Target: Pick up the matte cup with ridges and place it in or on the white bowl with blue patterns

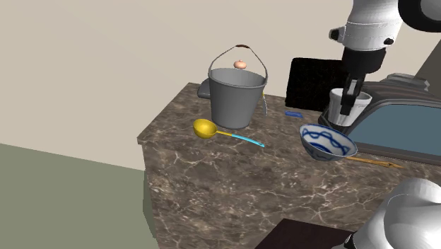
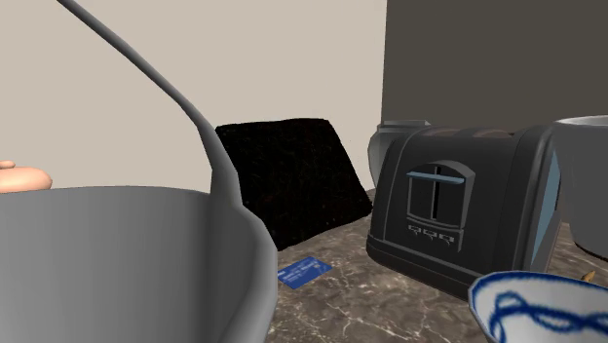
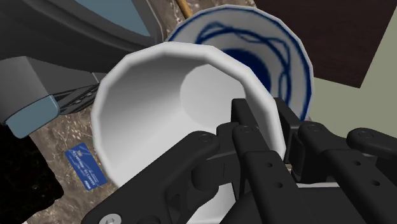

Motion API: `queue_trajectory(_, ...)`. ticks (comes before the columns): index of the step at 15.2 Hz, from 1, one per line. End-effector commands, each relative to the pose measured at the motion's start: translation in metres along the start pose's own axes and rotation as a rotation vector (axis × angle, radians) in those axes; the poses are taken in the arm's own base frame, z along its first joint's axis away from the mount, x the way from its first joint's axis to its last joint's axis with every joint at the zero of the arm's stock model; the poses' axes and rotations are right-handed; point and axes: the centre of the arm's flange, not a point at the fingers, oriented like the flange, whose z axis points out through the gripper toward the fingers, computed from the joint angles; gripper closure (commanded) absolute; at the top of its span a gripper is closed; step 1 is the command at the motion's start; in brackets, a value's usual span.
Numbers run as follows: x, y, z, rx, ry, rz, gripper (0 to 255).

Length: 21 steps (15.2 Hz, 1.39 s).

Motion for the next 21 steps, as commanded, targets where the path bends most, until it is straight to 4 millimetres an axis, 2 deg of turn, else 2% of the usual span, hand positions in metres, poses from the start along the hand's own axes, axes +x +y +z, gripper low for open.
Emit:
queue_trajectory(1, 0.002, -0.002, 0.01, 0.0, 0.0, 0.0, 255)
queue_trajectory(10, 0.01, -0.015, 0.055, 0.0, 0.0, 0.0, 255)
queue_trajectory(18, 0.01, -0.016, 0.057, 0.0, 0.0, 0.0, 255)
queue_trajectory(19, 0.01, -0.016, 0.057, 0.0, 0.0, 0.0, 0)
queue_trajectory(21, 0.01, -0.016, 0.057, 0.0, 0.0, 0.0, 0)
